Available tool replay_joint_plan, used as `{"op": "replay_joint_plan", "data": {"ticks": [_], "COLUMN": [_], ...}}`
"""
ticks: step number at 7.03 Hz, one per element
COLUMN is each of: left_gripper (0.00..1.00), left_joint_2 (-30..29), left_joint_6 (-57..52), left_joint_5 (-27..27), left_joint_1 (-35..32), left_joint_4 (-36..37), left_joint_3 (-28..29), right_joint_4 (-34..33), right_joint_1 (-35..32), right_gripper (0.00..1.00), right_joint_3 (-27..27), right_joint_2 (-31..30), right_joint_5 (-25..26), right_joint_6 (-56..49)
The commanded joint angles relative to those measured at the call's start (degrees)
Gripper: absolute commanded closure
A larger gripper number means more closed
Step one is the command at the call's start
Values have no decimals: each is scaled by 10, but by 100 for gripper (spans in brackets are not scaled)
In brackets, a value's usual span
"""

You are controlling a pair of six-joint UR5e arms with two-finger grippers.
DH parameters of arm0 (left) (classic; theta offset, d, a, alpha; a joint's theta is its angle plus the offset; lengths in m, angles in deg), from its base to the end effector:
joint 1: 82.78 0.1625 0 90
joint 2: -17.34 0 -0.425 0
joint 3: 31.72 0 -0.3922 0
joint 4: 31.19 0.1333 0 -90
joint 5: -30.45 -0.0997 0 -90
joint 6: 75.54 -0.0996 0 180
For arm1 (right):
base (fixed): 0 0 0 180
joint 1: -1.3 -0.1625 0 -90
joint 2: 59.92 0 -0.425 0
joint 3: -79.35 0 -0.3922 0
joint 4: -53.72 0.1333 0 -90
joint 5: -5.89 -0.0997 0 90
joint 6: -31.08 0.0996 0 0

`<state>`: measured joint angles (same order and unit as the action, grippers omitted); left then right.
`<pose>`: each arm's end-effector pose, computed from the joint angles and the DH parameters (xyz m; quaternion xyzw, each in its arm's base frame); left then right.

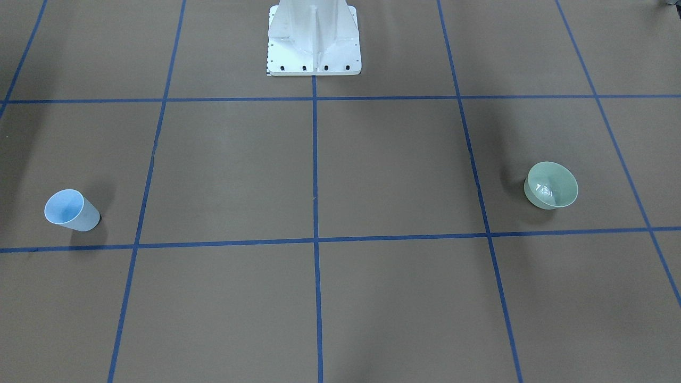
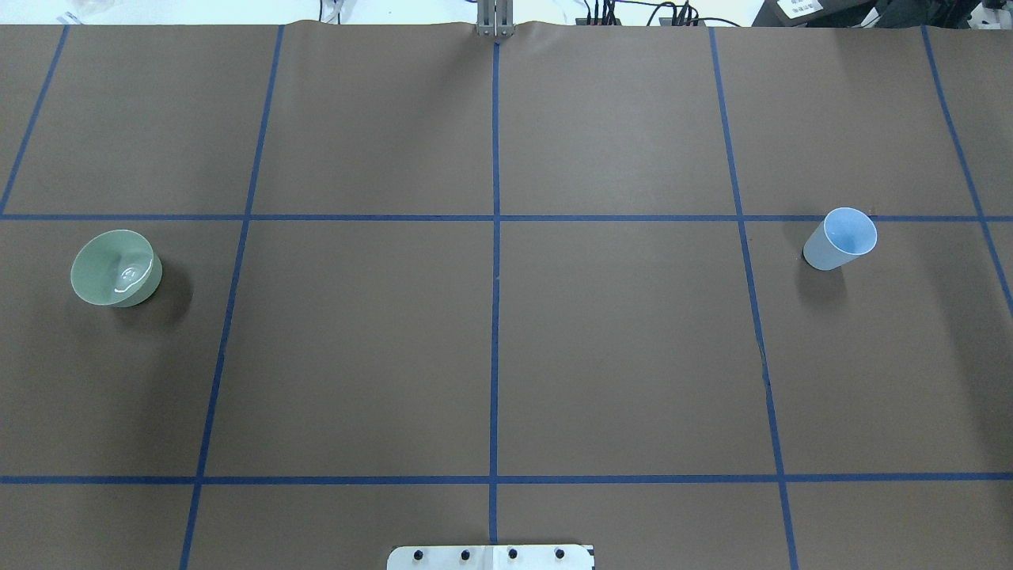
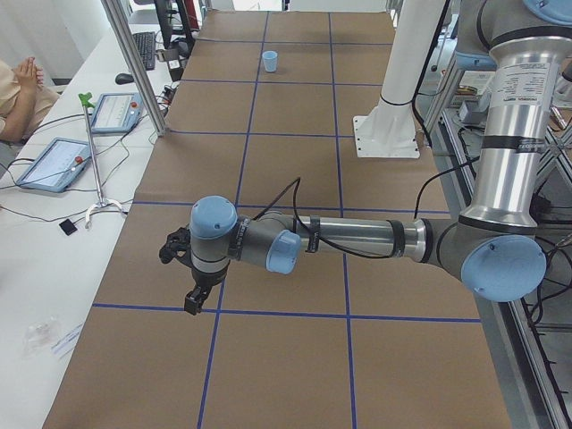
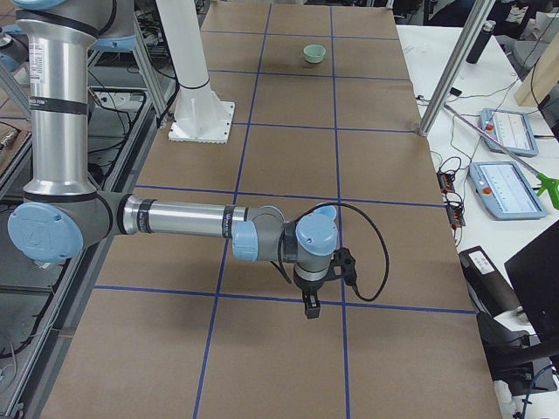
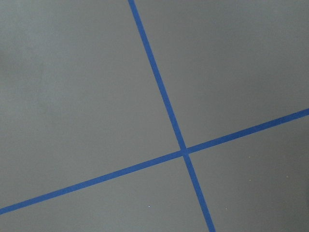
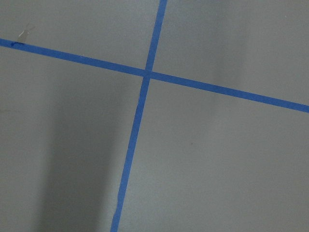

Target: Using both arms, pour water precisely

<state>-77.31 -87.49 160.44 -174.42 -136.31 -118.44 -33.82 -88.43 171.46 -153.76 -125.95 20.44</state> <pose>-0.0848 -0.5416 0.6216 0.1739 0.3201 0.1324 0.9218 0.0647 -0.4645 0.6713 0.0382 -0.3551 -0.0911 0.9296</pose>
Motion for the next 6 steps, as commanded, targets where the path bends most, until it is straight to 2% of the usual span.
{"op": "replay_joint_plan", "data": {"ticks": [1, 2, 5, 6], "left_gripper": [0, 0, 0, 0], "left_joint_2": [0, -4, 18, 18], "left_joint_6": [2, 0, 1, -1], "left_joint_5": [21, 72, 110, 107], "left_joint_1": [-6, -6, -8, -8], "left_joint_4": [44, 98, 102, 101], "left_joint_3": [8, 5, 9, 9], "right_joint_4": [0, 0, 0, 0], "right_joint_1": [0, 0, 0, 0], "right_gripper": [0, 0, 0, 0], "right_joint_3": [0, 0, 0, 0], "right_joint_2": [0, -1, -4, -5], "right_joint_5": [0, 0, 0, 0], "right_joint_6": [0, 0, 0, 1]}}
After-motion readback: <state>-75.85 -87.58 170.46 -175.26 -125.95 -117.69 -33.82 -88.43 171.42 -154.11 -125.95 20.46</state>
